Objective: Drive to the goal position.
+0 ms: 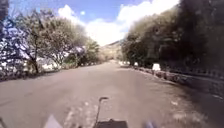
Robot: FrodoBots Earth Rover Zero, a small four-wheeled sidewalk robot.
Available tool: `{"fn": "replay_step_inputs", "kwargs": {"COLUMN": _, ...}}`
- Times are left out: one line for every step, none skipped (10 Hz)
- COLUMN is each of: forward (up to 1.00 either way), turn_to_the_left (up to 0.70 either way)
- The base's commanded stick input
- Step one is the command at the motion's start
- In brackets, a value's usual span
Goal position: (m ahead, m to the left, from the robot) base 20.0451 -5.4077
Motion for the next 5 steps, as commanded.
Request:
{"fn": "replay_step_inputs", "kwargs": {"forward": 0.70, "turn_to_the_left": 0.00}}
{"fn": "replay_step_inputs", "kwargs": {"forward": 0.70, "turn_to_the_left": 0.00}}
{"fn": "replay_step_inputs", "kwargs": {"forward": 0.70, "turn_to_the_left": 0.00}}
{"fn": "replay_step_inputs", "kwargs": {"forward": 0.70, "turn_to_the_left": -0.32}}
{"fn": "replay_step_inputs", "kwargs": {"forward": 0.70, "turn_to_the_left": -0.33}}
